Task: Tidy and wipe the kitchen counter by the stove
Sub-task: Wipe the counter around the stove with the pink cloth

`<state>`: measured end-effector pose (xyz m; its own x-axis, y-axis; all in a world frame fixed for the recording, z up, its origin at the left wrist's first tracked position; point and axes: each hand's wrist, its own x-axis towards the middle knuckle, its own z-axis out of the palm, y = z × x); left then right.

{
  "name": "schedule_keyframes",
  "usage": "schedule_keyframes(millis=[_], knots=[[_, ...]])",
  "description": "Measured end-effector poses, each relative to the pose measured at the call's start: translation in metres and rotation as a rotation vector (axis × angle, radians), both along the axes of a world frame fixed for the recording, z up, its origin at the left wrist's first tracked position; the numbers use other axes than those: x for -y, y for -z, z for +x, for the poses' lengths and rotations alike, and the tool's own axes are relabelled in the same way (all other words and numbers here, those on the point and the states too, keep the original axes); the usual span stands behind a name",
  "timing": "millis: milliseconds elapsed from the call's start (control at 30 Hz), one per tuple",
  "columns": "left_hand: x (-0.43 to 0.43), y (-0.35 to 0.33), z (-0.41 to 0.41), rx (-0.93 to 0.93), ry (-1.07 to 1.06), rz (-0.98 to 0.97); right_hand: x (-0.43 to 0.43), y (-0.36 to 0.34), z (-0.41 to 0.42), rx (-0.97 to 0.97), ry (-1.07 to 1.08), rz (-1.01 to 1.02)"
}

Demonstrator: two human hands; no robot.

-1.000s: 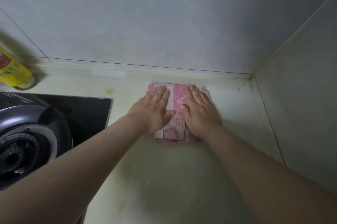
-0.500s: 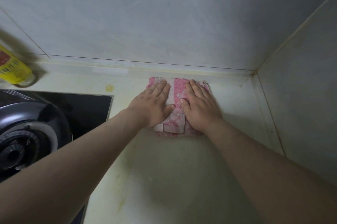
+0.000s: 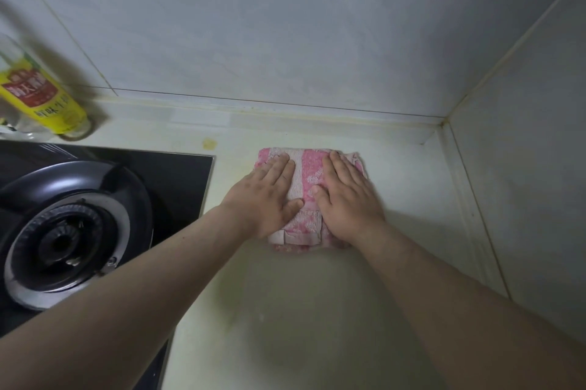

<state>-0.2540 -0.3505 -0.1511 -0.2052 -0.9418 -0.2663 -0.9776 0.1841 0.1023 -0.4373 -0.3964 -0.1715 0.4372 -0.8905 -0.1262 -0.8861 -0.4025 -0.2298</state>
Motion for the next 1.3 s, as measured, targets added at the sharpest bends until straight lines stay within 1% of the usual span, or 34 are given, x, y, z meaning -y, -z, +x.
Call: schedule_keyframes(millis=[500,667,800,1067,1300], knots=[[-0.069,-0.001,0.013,0.009,0.012,0.008,-0.069,-0.002,0.013,-0.005,-0.018,0.011],[-0.092,-0.002,0.019,0.042,0.027,0.009,-0.091,-0.005,0.019,0.004,-0.021,0.033],[-0.107,-0.006,0.023,0.076,0.034,0.038,-0.108,-0.004,0.024,0.018,-0.036,0.003],[-0.141,-0.017,0.035,0.163,0.031,0.127,-0.14,-0.005,0.04,0.039,-0.061,0.015],[-0.142,-0.021,0.039,0.188,0.032,0.155,-0.144,-0.004,0.044,0.058,-0.073,0.003]])
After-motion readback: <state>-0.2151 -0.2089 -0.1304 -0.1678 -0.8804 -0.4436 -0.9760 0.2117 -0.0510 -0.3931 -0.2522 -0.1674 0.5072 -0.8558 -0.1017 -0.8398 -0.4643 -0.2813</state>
